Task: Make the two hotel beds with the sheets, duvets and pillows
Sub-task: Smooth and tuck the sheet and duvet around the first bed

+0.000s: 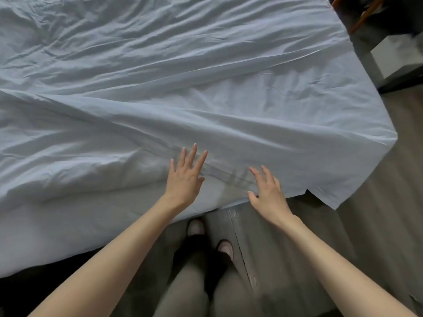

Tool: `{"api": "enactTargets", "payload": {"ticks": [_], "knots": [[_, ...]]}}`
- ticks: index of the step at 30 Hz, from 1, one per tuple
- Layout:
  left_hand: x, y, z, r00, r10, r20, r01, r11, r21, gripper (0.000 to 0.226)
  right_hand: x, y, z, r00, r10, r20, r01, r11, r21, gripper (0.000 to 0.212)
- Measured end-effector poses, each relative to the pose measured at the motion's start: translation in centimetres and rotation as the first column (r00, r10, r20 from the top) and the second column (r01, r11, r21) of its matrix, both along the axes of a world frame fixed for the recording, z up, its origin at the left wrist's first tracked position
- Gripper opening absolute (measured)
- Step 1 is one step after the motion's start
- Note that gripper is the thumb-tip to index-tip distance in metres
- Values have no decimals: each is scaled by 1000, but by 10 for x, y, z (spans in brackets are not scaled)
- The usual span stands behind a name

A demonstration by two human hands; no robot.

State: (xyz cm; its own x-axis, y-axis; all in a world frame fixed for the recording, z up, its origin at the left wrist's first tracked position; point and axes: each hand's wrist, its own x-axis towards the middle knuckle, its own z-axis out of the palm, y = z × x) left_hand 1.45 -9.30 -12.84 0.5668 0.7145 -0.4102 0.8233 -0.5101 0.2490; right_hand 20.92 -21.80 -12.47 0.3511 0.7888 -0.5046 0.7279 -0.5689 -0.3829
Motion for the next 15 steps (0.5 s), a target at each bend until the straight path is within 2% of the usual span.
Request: {"api": "enactTargets", "payload": {"ticks": [6, 11, 15], "knots": [[13, 42, -45, 999, -35, -30, 36, 997, 61, 81, 6, 31, -49, 999, -37, 24, 38, 998, -49, 84], [26, 68, -76, 999, 16, -46, -16, 1000, -7, 89, 14, 56, -78, 998, -36, 52, 42, 992, -116, 91], [27, 77, -100, 998, -2, -60, 5, 999, 45, 94, 24, 71, -93, 985, 4, 171, 14, 994, -107, 95]]}}
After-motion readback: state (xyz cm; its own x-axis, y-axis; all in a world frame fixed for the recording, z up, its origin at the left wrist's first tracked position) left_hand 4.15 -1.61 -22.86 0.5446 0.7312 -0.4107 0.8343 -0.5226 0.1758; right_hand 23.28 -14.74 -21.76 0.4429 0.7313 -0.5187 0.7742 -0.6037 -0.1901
